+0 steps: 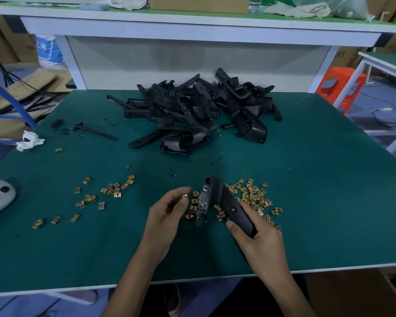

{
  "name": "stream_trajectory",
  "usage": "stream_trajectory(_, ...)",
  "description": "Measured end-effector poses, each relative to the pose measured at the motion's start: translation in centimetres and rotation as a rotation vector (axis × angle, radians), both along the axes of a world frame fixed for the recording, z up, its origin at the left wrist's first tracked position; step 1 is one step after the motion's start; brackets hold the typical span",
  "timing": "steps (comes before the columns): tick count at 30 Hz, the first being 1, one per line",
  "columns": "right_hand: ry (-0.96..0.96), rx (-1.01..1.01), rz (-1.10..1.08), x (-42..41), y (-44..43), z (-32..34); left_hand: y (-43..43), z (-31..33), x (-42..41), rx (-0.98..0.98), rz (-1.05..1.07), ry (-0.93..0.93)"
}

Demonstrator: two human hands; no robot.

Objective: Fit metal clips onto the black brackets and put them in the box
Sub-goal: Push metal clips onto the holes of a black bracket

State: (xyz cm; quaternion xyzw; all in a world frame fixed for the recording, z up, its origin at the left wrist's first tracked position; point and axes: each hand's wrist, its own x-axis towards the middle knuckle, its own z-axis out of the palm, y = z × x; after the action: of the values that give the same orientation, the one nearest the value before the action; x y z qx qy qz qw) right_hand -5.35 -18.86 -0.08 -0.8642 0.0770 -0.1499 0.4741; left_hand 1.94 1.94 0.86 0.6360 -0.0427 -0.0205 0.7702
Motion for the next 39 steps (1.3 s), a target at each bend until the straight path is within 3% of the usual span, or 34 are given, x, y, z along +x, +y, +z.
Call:
stream_trajectory(18,-0.004,-0.025,0.012,0.09,-0.02,0.04,0.18,0.26,-0.12,0.042,-0.114,0.043)
stream_trajectory(24,-0.018,0.02,0.027,0.14,-0.04,0.12,-0.11,0.03,0.02,-0.002,-0.053,0.052)
stream_trajectory(39,0.002,-0.097,0.011,0.31,0.2,0.49,0.37,0.42,0.16,0.086,-0.153,0.074)
